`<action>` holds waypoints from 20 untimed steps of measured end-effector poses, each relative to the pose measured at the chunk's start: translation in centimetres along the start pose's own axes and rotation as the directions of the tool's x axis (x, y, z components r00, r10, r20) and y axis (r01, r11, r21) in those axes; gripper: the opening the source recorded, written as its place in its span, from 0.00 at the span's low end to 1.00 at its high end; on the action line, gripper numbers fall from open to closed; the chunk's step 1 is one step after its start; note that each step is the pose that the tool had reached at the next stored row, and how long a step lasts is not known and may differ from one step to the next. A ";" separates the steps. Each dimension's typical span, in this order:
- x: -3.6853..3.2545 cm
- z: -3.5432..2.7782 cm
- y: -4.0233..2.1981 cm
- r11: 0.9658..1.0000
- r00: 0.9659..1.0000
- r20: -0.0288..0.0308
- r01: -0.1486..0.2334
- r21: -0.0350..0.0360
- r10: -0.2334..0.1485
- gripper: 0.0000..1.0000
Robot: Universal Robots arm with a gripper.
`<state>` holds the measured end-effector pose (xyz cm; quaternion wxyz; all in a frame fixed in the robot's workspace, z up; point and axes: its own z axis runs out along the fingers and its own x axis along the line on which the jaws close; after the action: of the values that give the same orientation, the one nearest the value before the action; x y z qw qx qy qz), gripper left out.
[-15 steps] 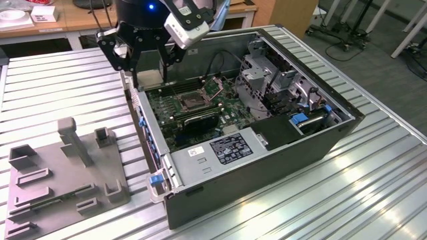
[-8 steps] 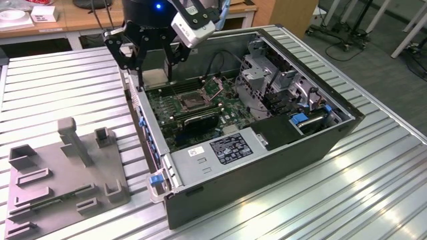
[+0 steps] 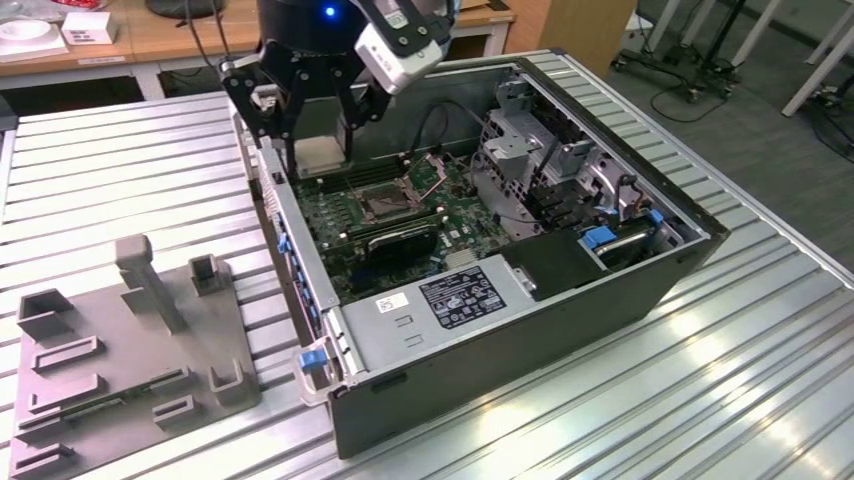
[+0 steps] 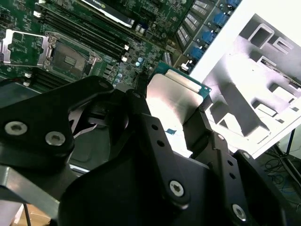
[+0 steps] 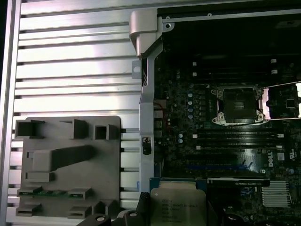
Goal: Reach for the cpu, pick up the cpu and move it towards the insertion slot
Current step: 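Pick up the cpu and move it towards the insertion slot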
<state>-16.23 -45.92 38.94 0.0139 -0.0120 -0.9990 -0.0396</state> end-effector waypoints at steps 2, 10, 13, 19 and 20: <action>-0.24 -0.01 0.01 1.000 1.000 0.000 0.000 0.000 0.000 0.54; -1.12 -0.03 0.03 1.000 1.000 0.000 0.000 0.000 0.000 0.54; -1.41 -0.04 0.04 1.000 1.000 0.000 0.000 0.000 0.000 0.54; -2.03 -0.06 0.05 1.000 1.000 0.000 0.000 0.000 0.000 0.54; -2.13 -0.06 0.05 1.000 1.000 0.000 0.000 0.000 0.000 0.54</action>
<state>-14.11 -45.92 38.94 0.0139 -0.0120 -0.9990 -0.0395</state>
